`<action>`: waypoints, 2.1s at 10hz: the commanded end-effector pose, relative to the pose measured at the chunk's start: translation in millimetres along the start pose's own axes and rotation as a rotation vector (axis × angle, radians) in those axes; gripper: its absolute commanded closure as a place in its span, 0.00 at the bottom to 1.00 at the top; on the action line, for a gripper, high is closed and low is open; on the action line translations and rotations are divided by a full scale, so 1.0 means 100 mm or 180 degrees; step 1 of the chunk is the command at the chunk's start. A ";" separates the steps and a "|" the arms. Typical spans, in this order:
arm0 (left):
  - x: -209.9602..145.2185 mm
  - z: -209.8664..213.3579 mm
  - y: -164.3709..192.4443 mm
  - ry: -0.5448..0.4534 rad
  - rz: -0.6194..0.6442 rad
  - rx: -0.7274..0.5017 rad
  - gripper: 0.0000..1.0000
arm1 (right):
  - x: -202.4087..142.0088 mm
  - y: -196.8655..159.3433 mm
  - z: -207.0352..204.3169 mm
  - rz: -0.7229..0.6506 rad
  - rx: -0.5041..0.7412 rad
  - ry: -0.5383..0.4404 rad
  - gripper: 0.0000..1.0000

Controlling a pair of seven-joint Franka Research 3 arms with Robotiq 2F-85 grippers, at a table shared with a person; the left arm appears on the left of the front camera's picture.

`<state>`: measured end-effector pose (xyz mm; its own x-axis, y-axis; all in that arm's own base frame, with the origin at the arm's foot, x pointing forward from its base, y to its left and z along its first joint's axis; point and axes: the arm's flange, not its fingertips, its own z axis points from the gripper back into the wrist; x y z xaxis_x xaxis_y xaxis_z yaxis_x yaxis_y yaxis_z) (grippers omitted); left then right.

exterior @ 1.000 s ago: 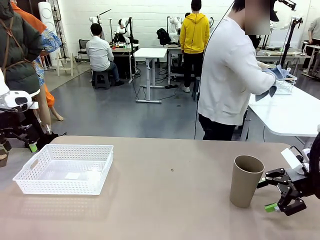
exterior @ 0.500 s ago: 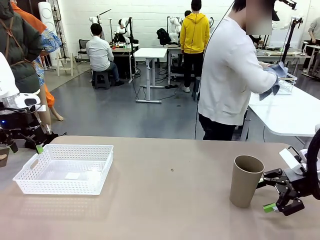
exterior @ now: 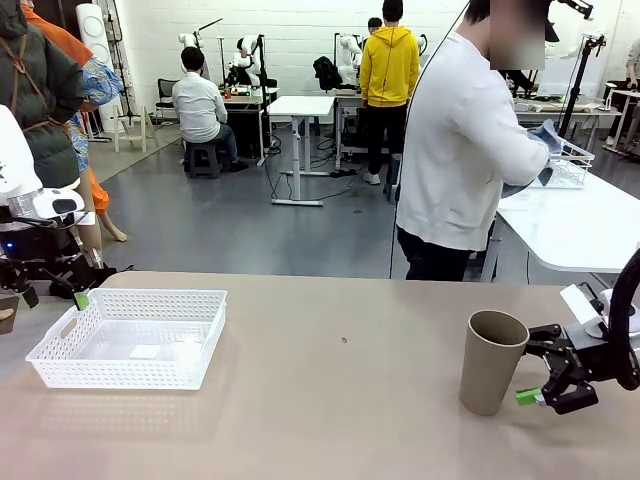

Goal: Clean and organize the cups into the basket.
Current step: Pick up the Organizing basket and move it to the center of the table, then pick up the Reusable plastic cup from the right side of the table and place it inside the Organizing basket.

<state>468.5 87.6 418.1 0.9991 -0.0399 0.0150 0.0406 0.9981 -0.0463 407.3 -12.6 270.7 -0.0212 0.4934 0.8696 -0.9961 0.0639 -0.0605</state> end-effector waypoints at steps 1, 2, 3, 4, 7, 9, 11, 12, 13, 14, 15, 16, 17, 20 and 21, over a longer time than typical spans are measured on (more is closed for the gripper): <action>-0.11 -0.02 -0.06 -0.0075 -0.0156 0.0117 0.00 | -0.04 -0.12 -0.09 0.0081 -0.0056 -0.0249 0.00; -0.14 -0.03 -0.07 -0.0097 -0.0171 0.0147 0.00 | -0.03 -0.15 -0.17 0.0072 0.0029 -0.0284 0.00; -0.15 -0.03 -0.06 -0.0106 -0.0163 0.0153 0.00 | -0.01 -0.16 -0.23 0.0074 0.0092 -0.0271 0.00; -0.15 -0.03 -0.02 -0.0109 -0.0131 0.0142 0.00 | -0.01 -0.17 -0.28 0.0045 0.0149 -0.0269 0.00; -0.12 -0.07 0.01 -0.0064 -0.0090 0.0129 0.00 | 0.01 -0.18 -0.38 0.0005 0.0259 -0.0279 0.00; -0.12 -0.10 -0.03 -0.0027 -0.0105 0.0125 0.00 | 0.01 -0.19 -0.48 0.0005 0.0337 -0.0264 0.00; -0.12 -0.14 -0.04 -0.0004 -0.0121 0.0112 0.00 | 0.01 -0.20 -0.55 0.0025 0.0370 -0.0276 0.00; -0.12 -0.17 -0.05 0.0015 -0.0128 0.0103 0.00 | 0.01 -0.19 -0.57 0.0056 0.0375 -0.0284 0.00; -0.09 -0.21 -0.05 0.0025 -0.0119 0.0079 0.00 | 0.02 -0.19 -0.58 0.0093 0.0372 -0.0304 0.00; -0.07 -0.23 -0.06 0.0012 -0.0115 0.0090 0.00 | 0.02 -0.18 -0.59 0.0142 0.0370 -0.0321 0.00; -0.04 -0.26 -0.06 0.0006 -0.0122 0.0093 0.00 | 0.02 -0.18 -0.60 0.0175 0.0363 -0.0334 0.00; -0.02 -0.29 -0.06 -0.0023 -0.0132 0.0135 0.00 | 0.02 -0.18 -0.60 0.0201 0.0360 -0.0347 0.00; 0.03 -0.34 -0.03 -0.0029 -0.0122 0.0152 0.00 | 0.01 -0.17 -0.61 0.0217 0.0355 -0.0360 0.00; 0.10 -0.41 0.02 -0.0002 -0.0139 0.0108 0.00 | 0.01 -0.16 -0.61 0.0230 0.0347 -0.0353 0.00; 0.12 -0.43 0.02 -0.0009 -0.0156 0.0111 0.00 | 0.01 -0.15 -0.62 0.0236 0.0342 -0.0353 0.00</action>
<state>475.5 84.2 375.0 0.9973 -0.0738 0.0051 0.0739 0.9972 -0.0108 426.0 35.4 248.2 -0.0671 0.4148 0.9074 -0.9968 -0.0680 -0.0427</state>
